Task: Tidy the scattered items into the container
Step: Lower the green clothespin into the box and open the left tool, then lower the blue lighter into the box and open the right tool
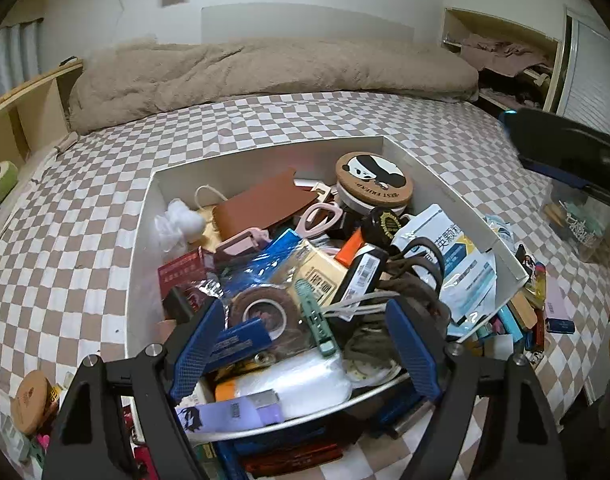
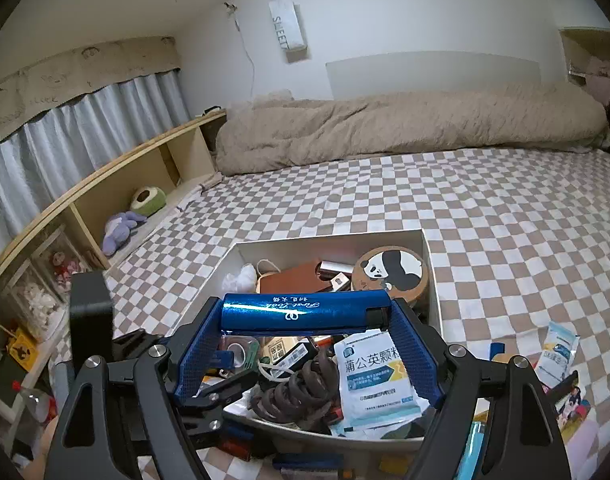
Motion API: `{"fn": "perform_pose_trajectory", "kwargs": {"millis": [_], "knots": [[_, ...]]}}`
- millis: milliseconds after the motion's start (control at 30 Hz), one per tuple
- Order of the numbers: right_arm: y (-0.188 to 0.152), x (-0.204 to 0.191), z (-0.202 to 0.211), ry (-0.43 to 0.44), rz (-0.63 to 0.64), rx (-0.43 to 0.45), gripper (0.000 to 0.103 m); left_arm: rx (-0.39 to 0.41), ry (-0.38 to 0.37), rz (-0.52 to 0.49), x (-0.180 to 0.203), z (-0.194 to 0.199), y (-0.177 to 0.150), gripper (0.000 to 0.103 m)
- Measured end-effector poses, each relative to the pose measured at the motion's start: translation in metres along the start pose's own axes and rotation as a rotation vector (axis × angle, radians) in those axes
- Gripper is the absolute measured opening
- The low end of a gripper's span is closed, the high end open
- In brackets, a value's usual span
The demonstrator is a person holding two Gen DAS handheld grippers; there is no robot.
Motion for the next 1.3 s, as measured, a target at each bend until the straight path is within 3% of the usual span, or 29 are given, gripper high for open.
{"fn": "perform_pose_trajectory", "kwargs": {"millis": [433,733,1133,1300], "knots": [[0.002,-0.038,-0.057,0.038,0.050,-0.148,0.082,0.039,-0.015,0.071,-0.032,0.030,-0.016,0.083],[-0.005,-0.067,-0.108,0.002,0.112,-0.307,0.082,0.063,-0.029,0.115,-0.053,0.038,-0.019,0.084],[-0.016,-0.080,-0.144,-0.039,0.097,-0.436,0.082,0.067,-0.044,0.133,-0.066,0.040,-0.021,0.084],[-0.025,-0.091,-0.153,-0.044,0.152,-0.490,0.082,0.071,-0.045,0.136,-0.069,0.042,-0.021,0.084]]}}
Point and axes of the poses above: each gripper's, at about its wrist camera, not at the fingertips, and z roughly against the way its jaws point, x to its right, y to its top, the point moved 6 cm from there along -z, roughly the way its jaws point, and after that the axes turned 9 degrees about -y, right-handed, at the moved point
